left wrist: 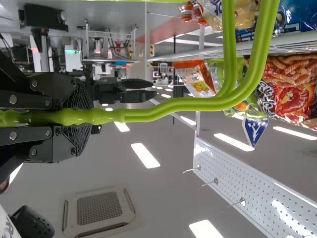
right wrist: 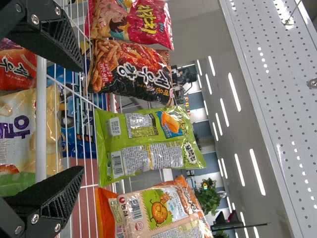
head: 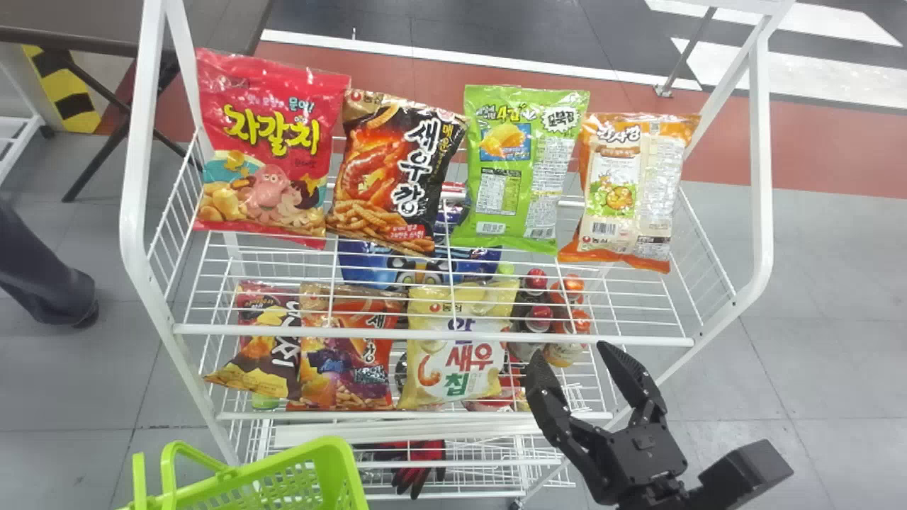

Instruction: Hold basket handle with left hand then pick Gkobukchip with right hand and place into basket

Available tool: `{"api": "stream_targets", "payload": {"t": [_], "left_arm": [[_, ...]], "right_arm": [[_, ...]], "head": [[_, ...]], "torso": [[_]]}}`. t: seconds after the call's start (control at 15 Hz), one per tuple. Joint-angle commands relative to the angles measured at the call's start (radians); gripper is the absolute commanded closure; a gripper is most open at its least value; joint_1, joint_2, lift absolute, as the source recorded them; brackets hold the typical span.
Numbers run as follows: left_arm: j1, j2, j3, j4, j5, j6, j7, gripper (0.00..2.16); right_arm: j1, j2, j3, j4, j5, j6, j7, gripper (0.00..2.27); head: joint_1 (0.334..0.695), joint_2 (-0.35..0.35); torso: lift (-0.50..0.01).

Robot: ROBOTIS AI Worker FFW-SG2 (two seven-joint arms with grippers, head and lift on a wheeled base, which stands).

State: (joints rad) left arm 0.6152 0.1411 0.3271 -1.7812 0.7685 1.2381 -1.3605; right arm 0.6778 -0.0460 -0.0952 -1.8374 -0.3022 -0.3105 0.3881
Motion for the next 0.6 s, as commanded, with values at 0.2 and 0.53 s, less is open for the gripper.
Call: {"api": "stream_targets", "payload": {"t": [0.2,0.53], "left_arm": [[0.0,0.002,0.0,0.002,-0.001,0.001,0.001,2.15],[-0.005,0.002,0.0,0.003,-0.001,0.001,0.003,2.16]], "right_arm": [[0.0,0.0,0.002,-0.002,0.0,0.0,0.0,0.1],[-0.003,0.0,0.002,-0.002,0.0,0.0,0.0,0.1]], "head": [[0.695,-0.207],[0.695,-0.205]], "torso": [[0.0],[0.0]]}}
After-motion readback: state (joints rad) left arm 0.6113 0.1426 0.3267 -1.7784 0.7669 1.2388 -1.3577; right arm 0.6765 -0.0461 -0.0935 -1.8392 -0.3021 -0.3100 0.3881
